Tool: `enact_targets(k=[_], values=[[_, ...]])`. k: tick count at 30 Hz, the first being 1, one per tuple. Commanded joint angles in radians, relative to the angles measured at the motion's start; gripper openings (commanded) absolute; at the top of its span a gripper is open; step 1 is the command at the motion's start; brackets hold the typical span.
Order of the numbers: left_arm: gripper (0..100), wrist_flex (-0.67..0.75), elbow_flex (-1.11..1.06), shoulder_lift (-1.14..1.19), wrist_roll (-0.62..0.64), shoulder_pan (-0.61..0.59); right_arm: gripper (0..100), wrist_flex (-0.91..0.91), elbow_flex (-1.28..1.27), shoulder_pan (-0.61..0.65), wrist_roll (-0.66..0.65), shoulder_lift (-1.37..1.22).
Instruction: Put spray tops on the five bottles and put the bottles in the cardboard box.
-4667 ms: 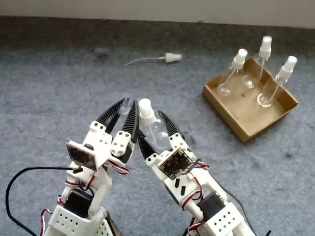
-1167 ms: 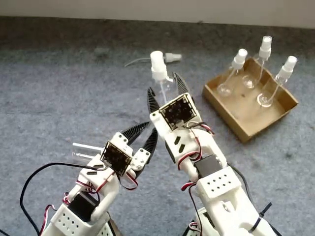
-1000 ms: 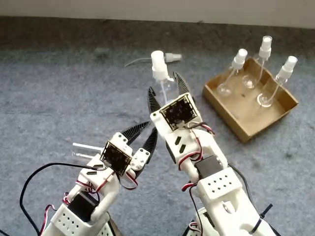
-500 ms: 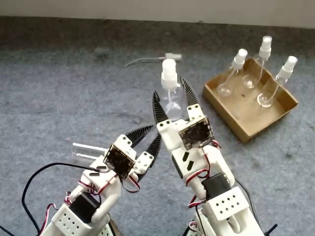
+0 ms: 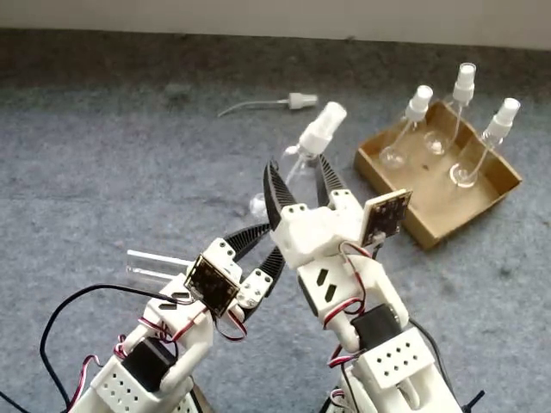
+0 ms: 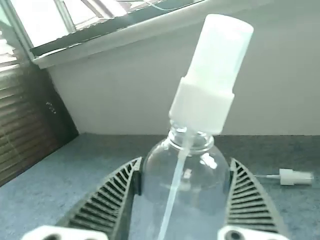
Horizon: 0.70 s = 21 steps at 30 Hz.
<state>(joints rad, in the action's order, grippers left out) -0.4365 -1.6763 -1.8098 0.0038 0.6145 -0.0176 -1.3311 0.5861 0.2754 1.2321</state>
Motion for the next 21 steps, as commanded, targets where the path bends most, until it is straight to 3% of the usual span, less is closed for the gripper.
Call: enact_targets(k=[1, 4, 9, 21], values=[[3, 0.002, -0.019, 0.005, -0.005, 0.021, 19.9, 0.081, 0.019, 0.068, 0.012, 0.025], [3, 0.002, -0.019, 0.005, -0.005, 0.016, 19.9, 0.137, 0.021, 0.081, 0.008, 0.025], [3, -0.002, -0.019, 0.005, -0.009, 0.013, 19.9, 0.142, 0.021, 0.094, -0.123, 0.025], [3, 0.002, -0.019, 0.005, -0.006, -0.054, 19.9, 0.159, 0.101, 0.197, -0.135, 0.025]])
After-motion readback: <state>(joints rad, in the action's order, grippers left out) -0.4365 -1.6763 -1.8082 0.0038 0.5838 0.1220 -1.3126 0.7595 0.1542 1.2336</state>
